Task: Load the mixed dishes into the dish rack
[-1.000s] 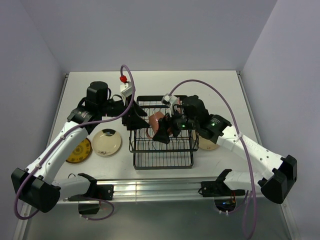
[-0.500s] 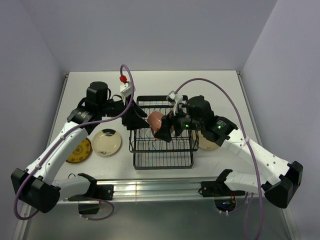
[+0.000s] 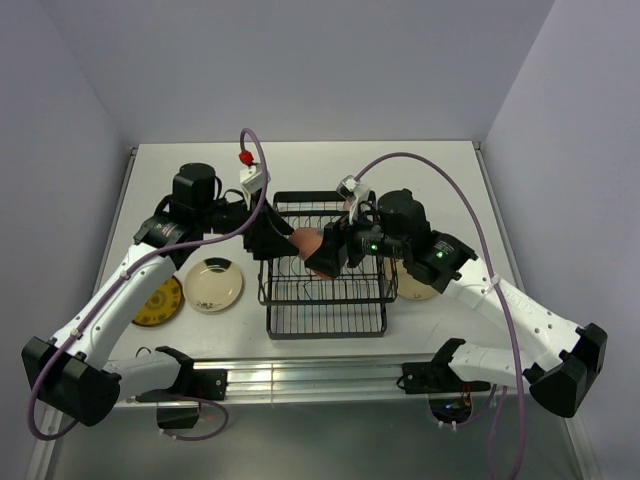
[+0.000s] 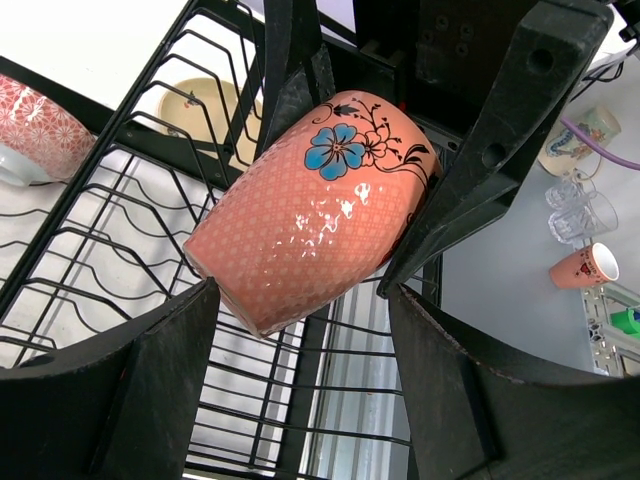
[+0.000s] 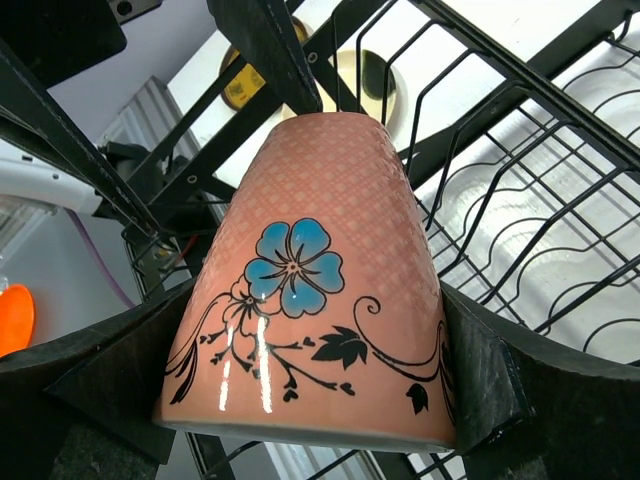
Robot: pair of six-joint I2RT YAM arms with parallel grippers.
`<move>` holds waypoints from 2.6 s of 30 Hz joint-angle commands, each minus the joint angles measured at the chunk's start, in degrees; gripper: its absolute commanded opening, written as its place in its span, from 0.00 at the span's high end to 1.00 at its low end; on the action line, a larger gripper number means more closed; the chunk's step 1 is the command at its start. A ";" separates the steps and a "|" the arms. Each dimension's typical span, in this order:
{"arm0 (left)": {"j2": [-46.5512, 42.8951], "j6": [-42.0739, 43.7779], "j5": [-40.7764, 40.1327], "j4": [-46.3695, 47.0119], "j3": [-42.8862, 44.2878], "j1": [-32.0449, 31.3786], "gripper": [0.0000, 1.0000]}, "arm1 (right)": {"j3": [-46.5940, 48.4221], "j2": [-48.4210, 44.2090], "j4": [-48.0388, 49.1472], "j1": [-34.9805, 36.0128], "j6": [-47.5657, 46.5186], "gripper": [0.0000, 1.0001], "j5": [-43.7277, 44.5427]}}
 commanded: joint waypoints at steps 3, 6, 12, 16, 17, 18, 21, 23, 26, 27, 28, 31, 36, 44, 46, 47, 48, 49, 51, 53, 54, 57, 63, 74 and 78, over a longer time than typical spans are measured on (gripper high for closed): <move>-1.96 -2.07 -0.60 -0.03 1.74 -0.35 0.26 | 0.03 -2.53 9.99 -0.35 5.01 1.00 2.71; -2.75 -4.35 -2.10 1.37 1.39 -0.26 0.27 | -1.73 -4.02 12.19 -0.44 9.05 1.00 4.65; -3.72 -8.04 -4.03 2.60 1.83 -0.26 0.27 | -1.39 -6.31 11.75 -0.44 16.87 1.00 9.13; -4.42 -11.30 -5.27 4.18 2.44 -0.26 0.27 | -2.35 -8.16 11.66 -0.62 21.19 1.00 12.99; -4.60 -12.52 -5.18 4.54 2.62 -0.26 0.27 | -2.79 -8.86 11.75 -0.88 22.94 1.00 13.18; -4.86 -12.97 -5.09 4.97 2.62 -0.34 0.27 | -3.05 -9.21 12.01 -1.14 23.74 1.00 13.09; -5.39 -14.11 -4.48 5.59 2.62 -0.35 0.27 | -3.93 -10.01 13.15 -2.11 26.55 1.00 12.66; -5.65 -14.73 -3.69 5.77 2.62 -0.17 0.27 | -4.37 -10.71 14.21 -2.81 28.04 1.00 12.22; -5.65 -16.31 -1.85 7.34 2.27 -0.26 0.27 | -4.11 -11.32 15.44 -3.43 29.97 1.00 11.07; -5.74 -17.53 -0.71 7.96 2.09 -0.17 0.27 | -3.59 -11.33 15.88 -3.95 30.59 1.00 9.94; -5.74 -18.06 -0.26 8.58 1.83 -0.26 0.27 | -3.23 -11.33 16.67 -4.13 31.12 1.00 9.14; -5.48 -20.44 2.20 11.48 1.21 -0.17 0.27 | -1.22 -10.98 17.38 -4.22 32.79 1.00 7.56; -4.86 -22.73 2.91 13.33 1.39 -0.26 0.26 | 1.95 -10.62 17.38 -4.22 34.29 1.00 6.50; -4.60 -23.42 2.81 12.62 2.01 -0.26 0.27 | 4.68 -10.80 18.69 -4.22 36.22 1.00 4.40; -4.60 -25.09 3.61 14.55 1.30 -0.17 0.27 | 4.77 -10.45 18.96 -4.22 36.57 1.00 3.60; -4.51 -27.10 4.74 16.82 1.13 -0.26 0.27 | 4.77 -10.36 20.35 -4.22 36.84 1.00 3.16; -4.60 -27.91 5.19 17.89 0.78 -0.26 0.27 | 4.77 -10.27 20.89 -4.22 37.01 1.00 2.81; -4.60 -28.61 5.37 18.77 0.69 -0.26 0.27 | 4.77 -10.19 21.94 -4.22 37.28 1.00 2.37; -4.69 -31.24 6.33 22.01 0.25 -0.26 0.27 | 4.59 -10.01 22.91 -4.22 37.81 1.00 1.67; -4.86 -35.27 6.95 24.91 -0.37 -0.17 0.27 | 4.07 -10.10 24.93 -4.22 38.42 1.00 1.14; -4.95 -36.95 7.38 28.24 -1.07 -0.26 0.27 | 3.98 -10.18 25.46 -4.13 38.60 1.00 0.96; -4.86 -41.70 7.39 33.00 -2.30 -0.17 0.27 | 3.54 -10.18 28.09 -4.22 39.39 1.00 0.35; -5.39 -49.53 6.95 40.57 -5.02 -0.17 0.27 | 2.40 -9.83 32.31 -4.22 41.06 1.00 -0.35; -5.65 -60.43 3.62 54.28 -7.14 -1.22 0.28 | 2.22 -8.08 36.01 -4.13 41.50 1.00 -1.06; -4.95 -60.79 2.73 55.16 -7.05 -2.80 0.28 | 2.39 -7.37 36.45 -4.13 41.32 1.00 -1.06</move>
